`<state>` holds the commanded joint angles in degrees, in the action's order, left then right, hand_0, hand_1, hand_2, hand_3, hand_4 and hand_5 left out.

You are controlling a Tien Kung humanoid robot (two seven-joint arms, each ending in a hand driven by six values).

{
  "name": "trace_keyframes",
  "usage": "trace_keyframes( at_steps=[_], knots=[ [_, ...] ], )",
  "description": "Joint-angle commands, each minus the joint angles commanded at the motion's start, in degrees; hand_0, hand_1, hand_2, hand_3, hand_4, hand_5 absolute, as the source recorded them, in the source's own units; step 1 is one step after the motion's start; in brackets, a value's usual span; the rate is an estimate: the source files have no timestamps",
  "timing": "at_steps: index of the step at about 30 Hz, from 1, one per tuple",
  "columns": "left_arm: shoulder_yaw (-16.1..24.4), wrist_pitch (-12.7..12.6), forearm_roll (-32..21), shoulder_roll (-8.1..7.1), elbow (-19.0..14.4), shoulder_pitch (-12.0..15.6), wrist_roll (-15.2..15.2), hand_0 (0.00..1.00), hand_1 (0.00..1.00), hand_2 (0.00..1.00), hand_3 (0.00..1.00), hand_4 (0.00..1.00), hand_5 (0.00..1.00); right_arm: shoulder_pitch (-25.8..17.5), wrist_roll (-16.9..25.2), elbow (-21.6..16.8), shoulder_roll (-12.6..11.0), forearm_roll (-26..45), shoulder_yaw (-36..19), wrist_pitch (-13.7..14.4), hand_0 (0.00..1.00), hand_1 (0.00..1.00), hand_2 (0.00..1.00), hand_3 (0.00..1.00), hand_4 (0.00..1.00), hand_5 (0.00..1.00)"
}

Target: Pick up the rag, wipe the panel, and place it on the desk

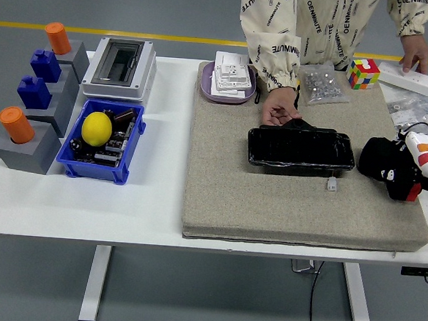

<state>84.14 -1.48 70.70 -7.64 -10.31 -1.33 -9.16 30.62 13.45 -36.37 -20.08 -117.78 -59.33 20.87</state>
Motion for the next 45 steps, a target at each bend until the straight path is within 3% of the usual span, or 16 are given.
trace_keyframes(
  at_steps=[30,45],
  knots=[
    [1.0,-0.1,0.6,0.00,0.0,0.5,0.0,0.642,0.691,0.733,0.565,0.593,0.465,1.0,-1.1,-1.7,-2.0,-1.1,-2.1,0.1,0.295,0.430,0.492,0.474,0.998,0.110],
    [1.5,0.0,1.3,-0.79,0.0,1.7,0.1,0.643,0.692,0.733,0.564,0.593,0.465,3.8,-3.5,-4.5,-0.7,-1.5,0.5,-0.6,0.292,0.429,0.493,0.478,0.998,0.097]
  ],
)
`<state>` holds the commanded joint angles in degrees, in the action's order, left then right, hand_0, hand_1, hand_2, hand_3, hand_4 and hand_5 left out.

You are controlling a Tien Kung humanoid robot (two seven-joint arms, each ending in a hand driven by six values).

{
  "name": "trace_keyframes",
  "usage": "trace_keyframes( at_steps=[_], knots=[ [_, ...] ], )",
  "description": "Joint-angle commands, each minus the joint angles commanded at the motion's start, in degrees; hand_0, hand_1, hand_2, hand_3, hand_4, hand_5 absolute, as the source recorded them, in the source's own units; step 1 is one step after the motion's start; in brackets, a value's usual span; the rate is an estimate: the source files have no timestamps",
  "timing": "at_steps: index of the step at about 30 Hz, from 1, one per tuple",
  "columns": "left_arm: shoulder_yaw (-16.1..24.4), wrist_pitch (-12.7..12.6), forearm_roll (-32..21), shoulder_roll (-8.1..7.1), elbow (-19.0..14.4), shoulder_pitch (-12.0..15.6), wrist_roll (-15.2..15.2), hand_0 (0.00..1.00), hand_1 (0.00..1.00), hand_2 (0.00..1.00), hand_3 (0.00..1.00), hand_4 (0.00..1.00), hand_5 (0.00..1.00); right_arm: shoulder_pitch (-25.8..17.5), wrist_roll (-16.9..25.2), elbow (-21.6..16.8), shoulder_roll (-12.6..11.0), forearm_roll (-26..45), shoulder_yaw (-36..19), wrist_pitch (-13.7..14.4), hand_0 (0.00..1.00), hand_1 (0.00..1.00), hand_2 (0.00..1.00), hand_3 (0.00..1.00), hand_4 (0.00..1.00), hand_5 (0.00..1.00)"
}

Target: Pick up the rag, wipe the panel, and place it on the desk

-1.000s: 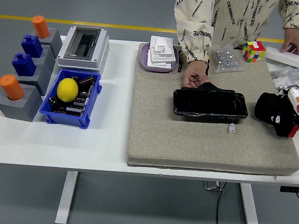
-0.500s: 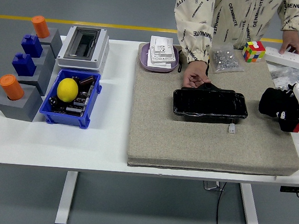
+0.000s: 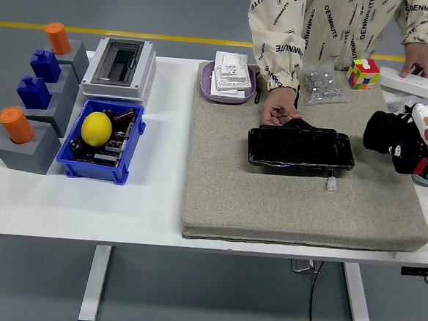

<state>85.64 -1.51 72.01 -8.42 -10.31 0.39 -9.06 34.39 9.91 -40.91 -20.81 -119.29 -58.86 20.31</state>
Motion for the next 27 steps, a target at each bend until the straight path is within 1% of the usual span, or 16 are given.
trace_keyframes(
  at_steps=[5,13,20,27],
  knots=[
    [0.0,0.0,0.1,-0.23,0.0,0.3,0.0,0.642,0.692,0.733,0.564,0.593,0.465,0.4,-1.4,-1.9,0.1,0.7,2.6,-0.2,0.290,0.429,0.493,0.478,0.998,0.095],
    [0.4,0.0,0.4,-0.38,0.0,0.6,0.0,0.642,0.691,0.732,0.564,0.593,0.466,0.1,-2.8,-5.2,-1.6,1.9,6.6,-0.8,0.286,0.428,0.491,0.474,0.998,0.091],
    [0.6,0.0,0.6,-0.34,0.0,0.7,0.0,0.642,0.692,0.732,0.564,0.593,0.466,-0.3,-3.6,-7.8,-2.6,2.1,8.0,-1.0,0.285,0.425,0.490,0.475,0.998,0.089],
    [0.6,0.0,0.6,-0.32,0.0,0.6,0.1,0.642,0.691,0.732,0.564,0.594,0.467,0.1,-4.0,-9.7,-3.6,2.1,8.0,-1.1,0.285,0.425,0.489,0.474,0.998,0.086]
  ],
)
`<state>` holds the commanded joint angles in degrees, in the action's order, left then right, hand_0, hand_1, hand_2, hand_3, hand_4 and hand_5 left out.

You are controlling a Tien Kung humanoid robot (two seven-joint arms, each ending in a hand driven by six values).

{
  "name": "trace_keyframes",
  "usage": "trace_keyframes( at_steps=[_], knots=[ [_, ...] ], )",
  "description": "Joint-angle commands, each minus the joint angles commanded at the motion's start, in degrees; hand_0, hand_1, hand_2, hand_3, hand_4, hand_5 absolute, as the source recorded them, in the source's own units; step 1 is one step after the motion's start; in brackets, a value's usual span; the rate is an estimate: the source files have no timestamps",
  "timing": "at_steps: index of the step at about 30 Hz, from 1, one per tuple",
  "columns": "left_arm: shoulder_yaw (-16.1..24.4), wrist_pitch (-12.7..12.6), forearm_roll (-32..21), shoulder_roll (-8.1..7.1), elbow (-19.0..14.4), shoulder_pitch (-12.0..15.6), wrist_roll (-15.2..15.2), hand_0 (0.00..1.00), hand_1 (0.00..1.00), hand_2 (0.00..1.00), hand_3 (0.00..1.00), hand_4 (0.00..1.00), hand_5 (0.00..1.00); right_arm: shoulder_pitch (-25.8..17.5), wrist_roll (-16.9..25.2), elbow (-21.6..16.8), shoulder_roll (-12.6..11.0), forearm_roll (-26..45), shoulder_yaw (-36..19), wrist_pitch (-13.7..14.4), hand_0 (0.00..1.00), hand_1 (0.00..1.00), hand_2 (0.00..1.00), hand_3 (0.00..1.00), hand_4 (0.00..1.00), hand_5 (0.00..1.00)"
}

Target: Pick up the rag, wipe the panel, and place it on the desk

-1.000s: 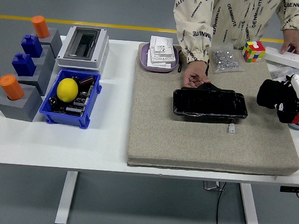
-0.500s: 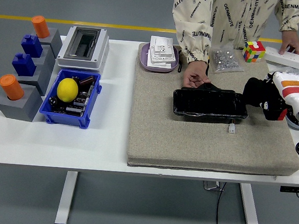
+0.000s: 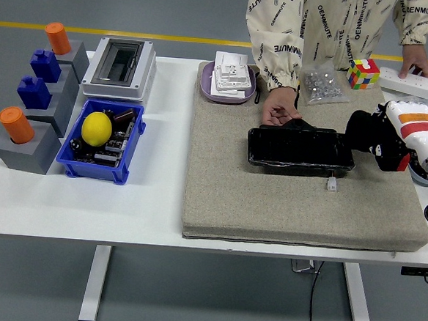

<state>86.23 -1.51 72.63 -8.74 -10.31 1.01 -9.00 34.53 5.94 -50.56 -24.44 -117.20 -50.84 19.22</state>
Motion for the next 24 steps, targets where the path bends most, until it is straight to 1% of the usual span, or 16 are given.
trace_keyframes(
  at_steps=[7,19,24],
  knots=[
    [0.1,0.0,0.1,0.02,0.0,0.1,-0.1,0.642,0.691,0.733,0.566,0.593,0.467,0.0,-0.2,-1.4,-0.2,0.2,0.4,0.0,0.284,0.425,0.489,0.472,0.998,0.083],
    [0.4,0.0,0.4,-0.01,0.0,0.3,-0.1,0.642,0.691,0.733,0.565,0.593,0.467,-1.3,-0.3,-2.5,1.5,0.8,2.6,0.0,0.287,0.424,0.487,0.471,0.998,0.073],
    [0.4,0.0,0.4,-0.03,0.0,0.3,-0.2,0.642,0.691,0.731,0.565,0.594,0.468,-1.1,-0.4,-2.6,2.7,0.9,4.1,0.0,0.288,0.424,0.487,0.471,0.998,0.071]
  ],
)
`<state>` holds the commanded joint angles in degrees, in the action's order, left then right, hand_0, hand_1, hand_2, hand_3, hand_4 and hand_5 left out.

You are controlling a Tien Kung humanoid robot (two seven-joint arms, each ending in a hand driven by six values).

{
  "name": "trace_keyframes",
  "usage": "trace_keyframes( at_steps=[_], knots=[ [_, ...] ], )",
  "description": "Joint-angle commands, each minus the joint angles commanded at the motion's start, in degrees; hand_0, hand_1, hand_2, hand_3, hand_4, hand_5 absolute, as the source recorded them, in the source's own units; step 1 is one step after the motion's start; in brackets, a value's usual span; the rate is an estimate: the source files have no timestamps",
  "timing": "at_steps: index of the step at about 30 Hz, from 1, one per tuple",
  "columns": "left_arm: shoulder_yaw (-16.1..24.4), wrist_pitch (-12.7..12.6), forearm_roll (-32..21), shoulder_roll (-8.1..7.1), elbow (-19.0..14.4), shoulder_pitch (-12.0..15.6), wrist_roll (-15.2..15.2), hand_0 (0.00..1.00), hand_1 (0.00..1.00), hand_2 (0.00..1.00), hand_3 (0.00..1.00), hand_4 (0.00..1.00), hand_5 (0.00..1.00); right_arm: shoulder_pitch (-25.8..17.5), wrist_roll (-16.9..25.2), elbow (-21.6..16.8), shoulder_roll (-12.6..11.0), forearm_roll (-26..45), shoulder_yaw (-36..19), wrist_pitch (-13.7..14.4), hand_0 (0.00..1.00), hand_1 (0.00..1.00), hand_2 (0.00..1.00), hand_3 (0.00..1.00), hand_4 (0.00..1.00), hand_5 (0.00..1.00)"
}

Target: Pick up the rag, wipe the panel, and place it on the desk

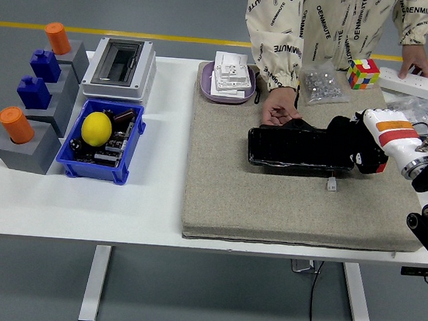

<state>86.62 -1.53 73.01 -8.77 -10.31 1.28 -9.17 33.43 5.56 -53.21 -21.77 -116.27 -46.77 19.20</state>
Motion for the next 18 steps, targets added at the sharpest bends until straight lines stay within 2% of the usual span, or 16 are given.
trace_keyframes(
  at_steps=[10,18],
  knots=[
    [0.1,0.0,0.1,-0.07,0.0,0.0,-0.1,0.642,0.691,0.732,0.566,0.594,0.468,1.8,-0.2,-1.5,1.6,0.5,3.3,0.0,0.285,0.424,0.487,0.471,0.998,0.071],
    [0.1,0.0,0.1,-0.05,0.0,0.0,-0.1,0.642,0.691,0.732,0.565,0.594,0.468,2.7,-0.3,-1.3,3.2,1.0,5.7,0.0,0.289,0.424,0.487,0.472,0.998,0.069]
  ],
)
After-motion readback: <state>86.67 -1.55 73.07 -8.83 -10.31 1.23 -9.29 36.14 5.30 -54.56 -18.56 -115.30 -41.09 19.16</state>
